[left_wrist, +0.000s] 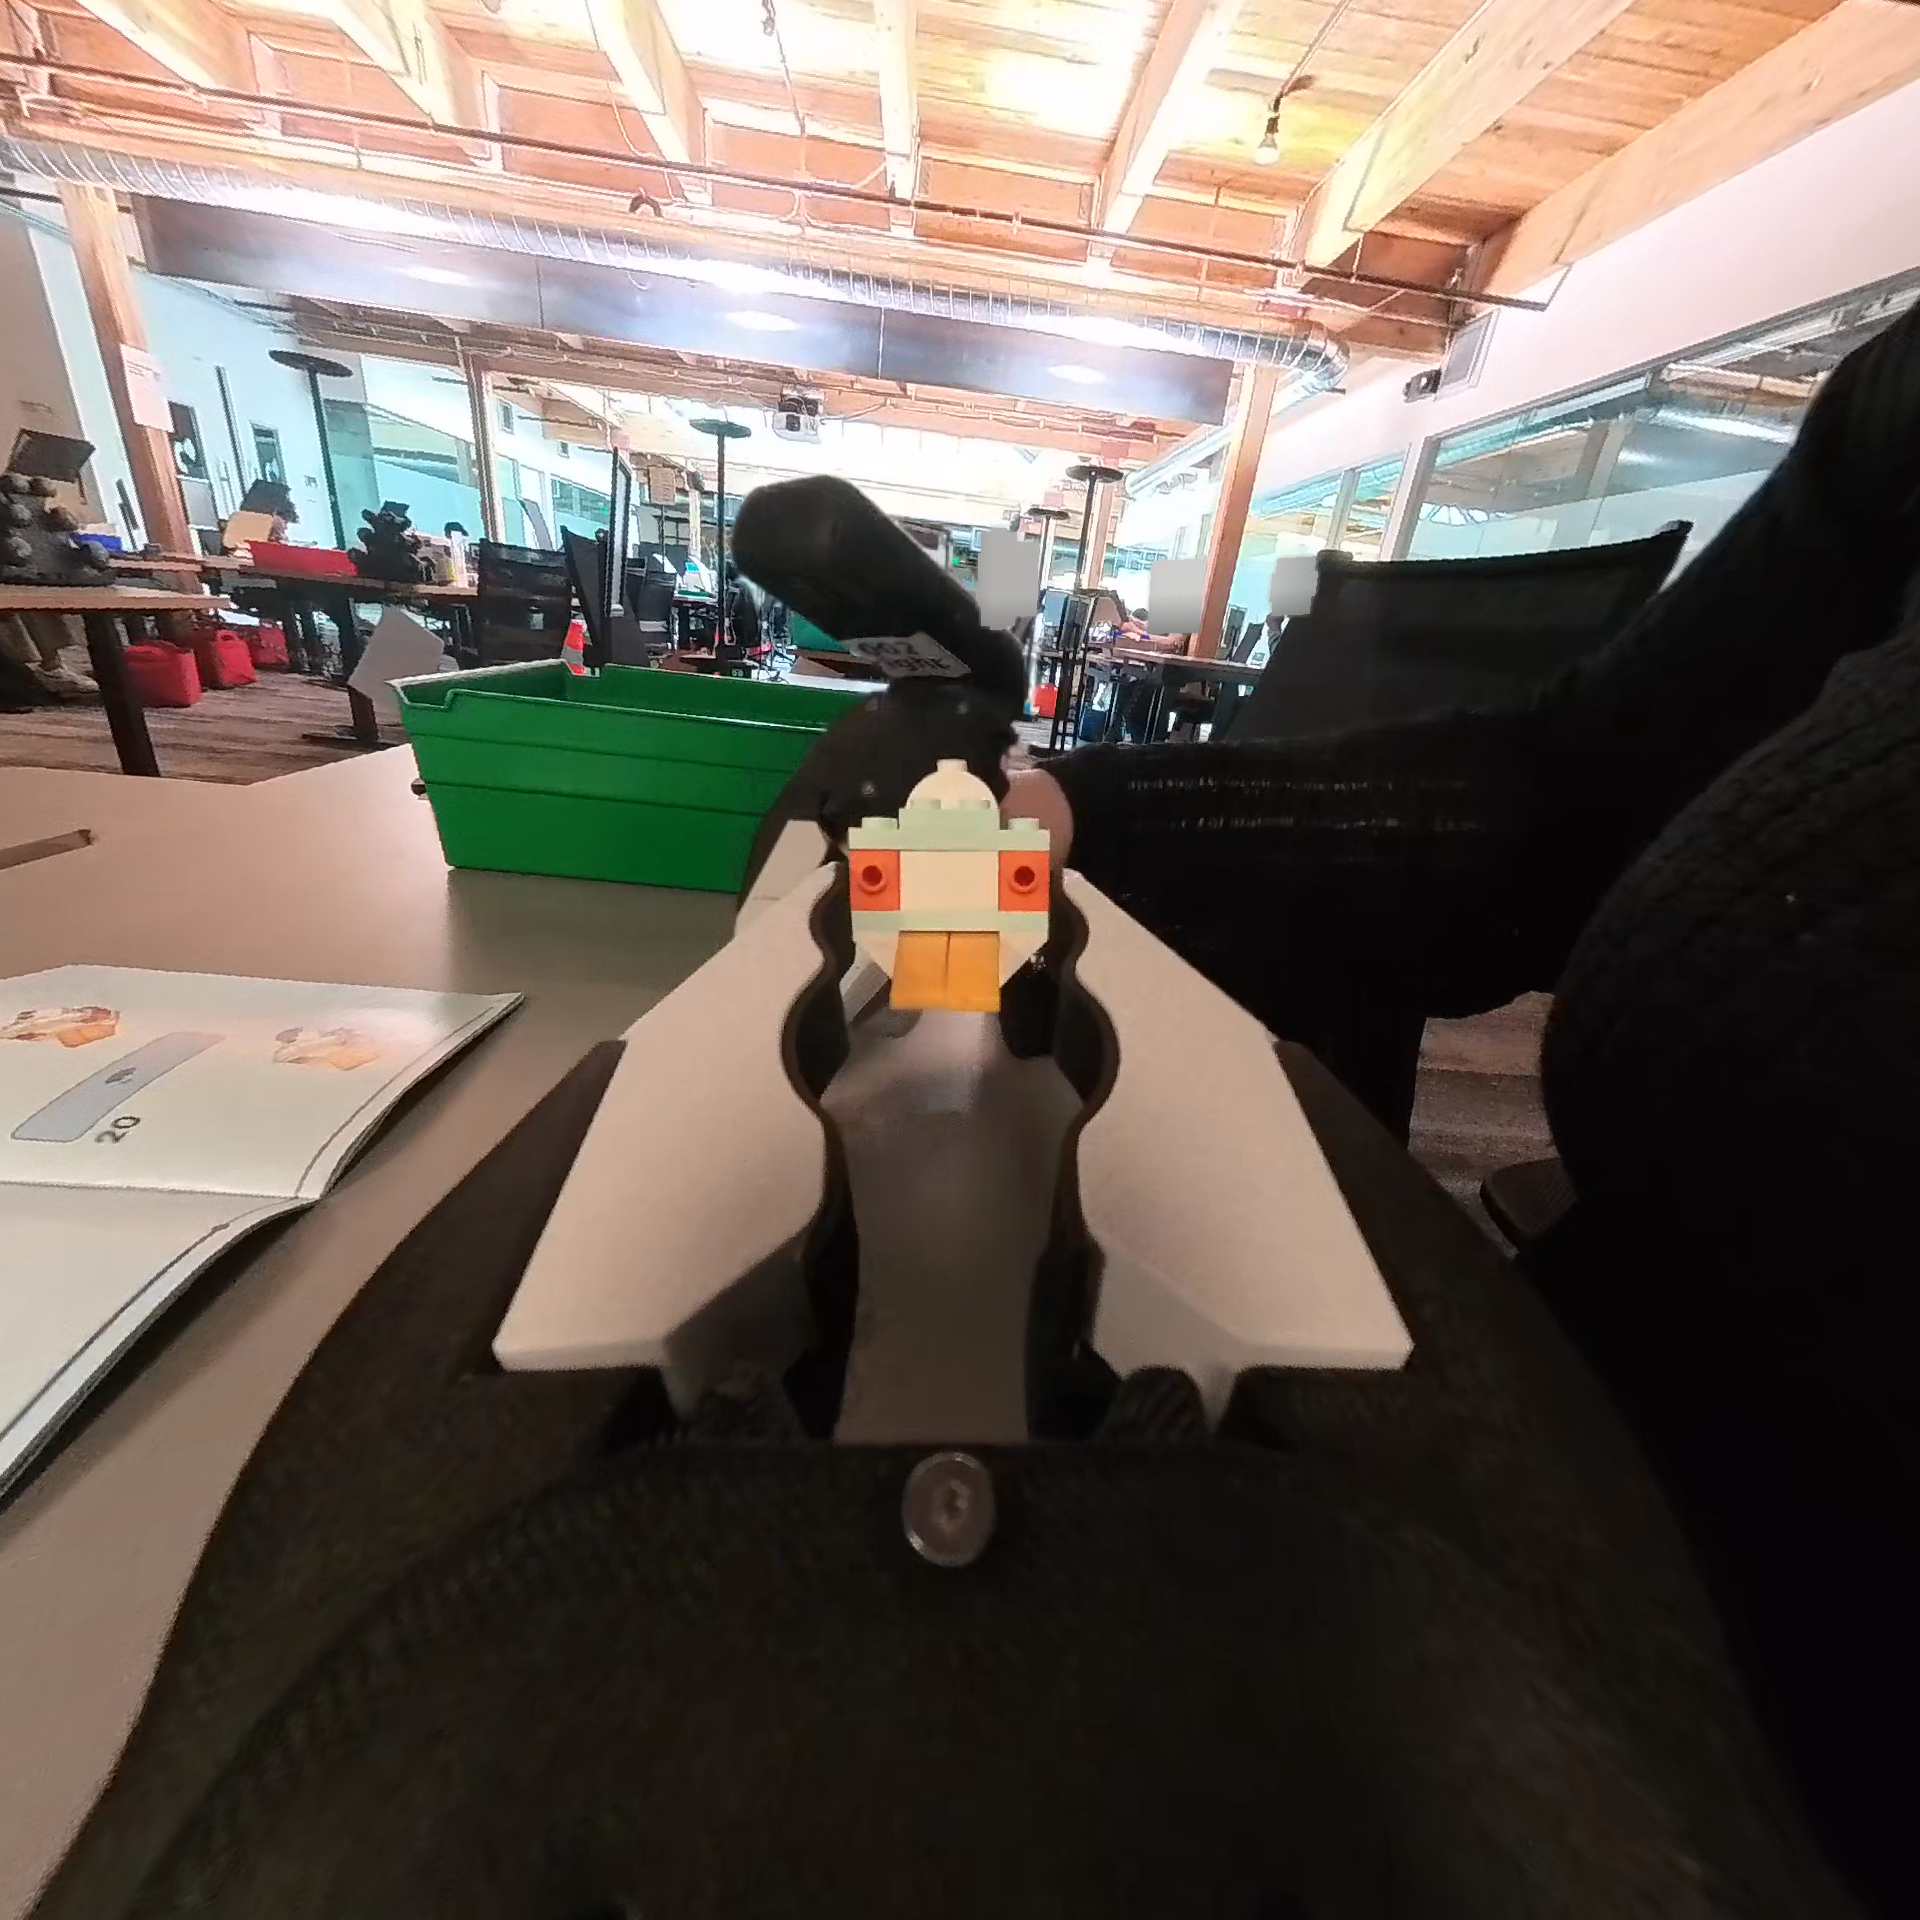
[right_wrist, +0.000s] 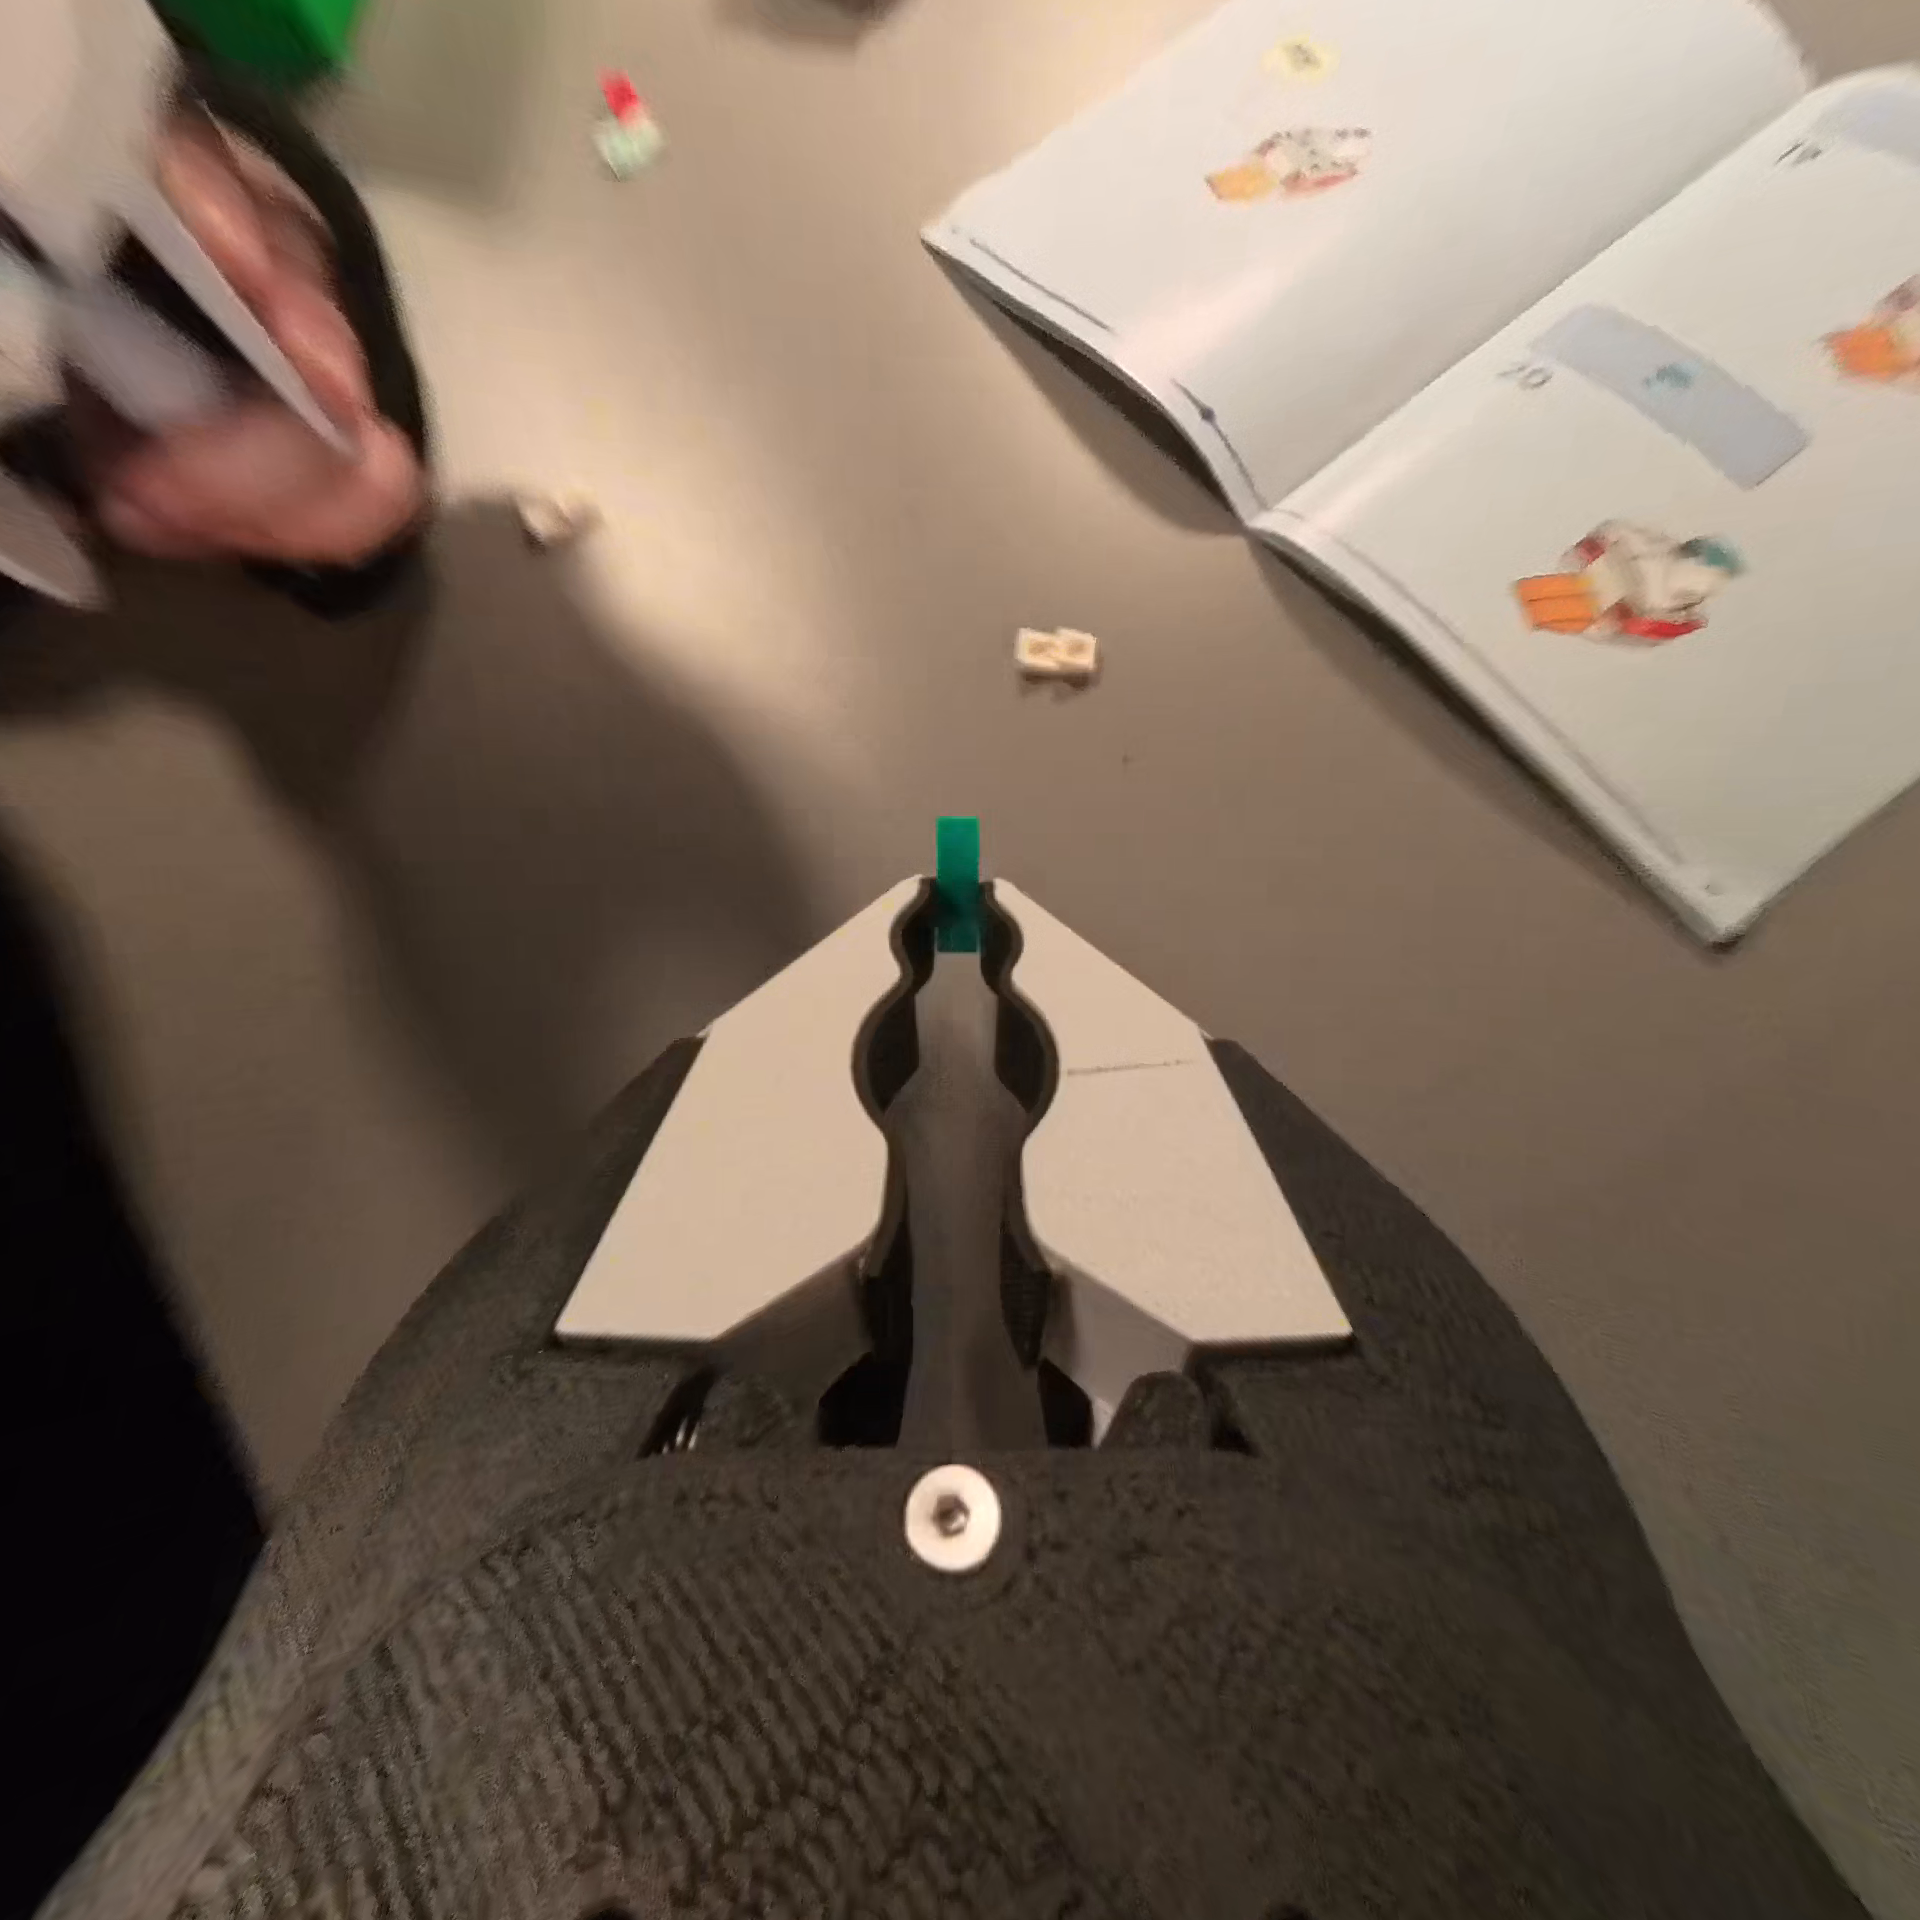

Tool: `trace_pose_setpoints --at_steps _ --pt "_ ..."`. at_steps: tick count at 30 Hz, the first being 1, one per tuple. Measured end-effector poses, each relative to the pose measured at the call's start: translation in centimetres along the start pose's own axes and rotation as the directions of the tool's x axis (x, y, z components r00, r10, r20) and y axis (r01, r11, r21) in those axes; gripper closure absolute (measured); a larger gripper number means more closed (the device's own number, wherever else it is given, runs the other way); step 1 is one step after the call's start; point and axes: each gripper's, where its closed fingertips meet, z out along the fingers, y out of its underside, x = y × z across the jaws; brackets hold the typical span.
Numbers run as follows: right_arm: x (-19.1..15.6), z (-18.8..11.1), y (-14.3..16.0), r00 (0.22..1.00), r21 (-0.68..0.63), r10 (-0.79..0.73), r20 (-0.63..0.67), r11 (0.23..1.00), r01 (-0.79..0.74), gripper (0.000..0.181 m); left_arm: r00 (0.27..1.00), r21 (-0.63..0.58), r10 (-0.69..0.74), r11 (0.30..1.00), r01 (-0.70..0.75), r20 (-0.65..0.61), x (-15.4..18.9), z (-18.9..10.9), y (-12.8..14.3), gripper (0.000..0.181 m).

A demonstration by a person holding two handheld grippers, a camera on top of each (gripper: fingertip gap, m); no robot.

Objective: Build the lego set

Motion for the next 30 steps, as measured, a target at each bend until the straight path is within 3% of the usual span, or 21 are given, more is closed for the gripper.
trace_pose_setpoints --at_steps 1,3,5,10,13,17,20,23,30 --pt "-1.0 -0.2 -0.5 0.990 0.036 0.102 0.101 0.994 -0.106 0.175 1.000 0.003 -0.003 1.000 0.003 0.003 -0.1 0.0 -0.1 0.145" --pt "-2.3 -0.9 -1.7 0.916 0.071 0.278 0.291 0.948 -0.310 0.175 1.000 0.011 -0.010 1.000 0.010 0.008 -0.3 -0.1 -0.2 0.145" --pt "-2.9 -1.6 -2.5 0.851 0.088 0.344 0.398 0.908 -0.409 0.176 1.000 0.015 -0.012 1.000 0.012 0.012 -0.4 -0.2 -0.3 0.145" --pt "-3.5 -1.9 -3.1 0.786 0.081 0.398 0.472 0.869 -0.489 0.175 0.994 0.035 -0.078 0.996 0.076 0.071 -1.8 -0.7 -0.4 0.145" --pt "-2.8 -1.3 -2.3 0.838 0.083 0.373 0.398 0.895 -0.438 0.176 0.990 0.066 -0.104 0.993 0.098 0.097 -2.6 -1.2 -0.9 0.145" --pt "-1.0 0.3 0.7 0.989 -0.011 0.110 0.096 0.994 -0.110 0.175 0.995 0.041 -0.045 0.998 0.042 0.087 -1.9 -0.9 -0.8 0.145" --pt "-0.9 0.9 1.5 0.998 -0.073 -0.058 0.018 0.996 0.060 0.175 0.998 0.012 -0.011 1.000 0.010 0.055 -0.9 -0.4 -0.3 0.145" --pt "-0.6 1.1 1.5 0.991 -0.085 -0.129 -0.025 0.988 0.126 0.173 0.999 0.004 -0.006 1.000 0.006 0.038 -0.4 -0.1 -0.2 0.145" --pt "-0.7 0.9 0.4 0.976 -0.017 -0.196 -0.096 0.981 0.196 0.136 0.999 0.018 -0.026 1.000 0.025 0.027 0.1 0.2 -0.1 0.145"
